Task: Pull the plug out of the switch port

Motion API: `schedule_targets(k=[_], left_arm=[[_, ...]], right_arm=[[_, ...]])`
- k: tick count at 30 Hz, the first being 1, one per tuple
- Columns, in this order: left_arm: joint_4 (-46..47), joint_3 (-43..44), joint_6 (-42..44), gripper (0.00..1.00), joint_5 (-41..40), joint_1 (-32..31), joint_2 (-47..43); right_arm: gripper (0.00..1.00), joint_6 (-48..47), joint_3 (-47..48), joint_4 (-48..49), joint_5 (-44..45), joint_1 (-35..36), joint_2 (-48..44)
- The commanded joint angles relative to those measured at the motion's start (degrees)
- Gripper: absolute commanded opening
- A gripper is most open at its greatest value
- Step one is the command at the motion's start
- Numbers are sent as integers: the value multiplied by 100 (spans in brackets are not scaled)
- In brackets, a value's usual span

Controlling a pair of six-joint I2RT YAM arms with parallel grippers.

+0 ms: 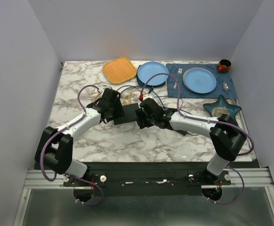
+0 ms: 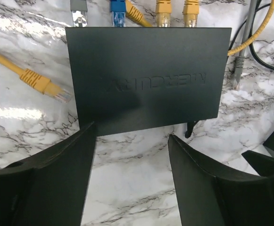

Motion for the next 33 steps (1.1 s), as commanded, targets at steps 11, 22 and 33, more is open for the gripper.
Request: schedule_targets(k=[11,22,33], left_arm=[[-158,732,145,47,245,530,1018],[-62,521,83,47,386,548,1132],[-97,512,92,47,386,548,1132]], right_arm=[[64,481,651,694,226,81,1104],[60,490,915,703,507,81,1517],[50,499,1003,606,631,80,1728]])
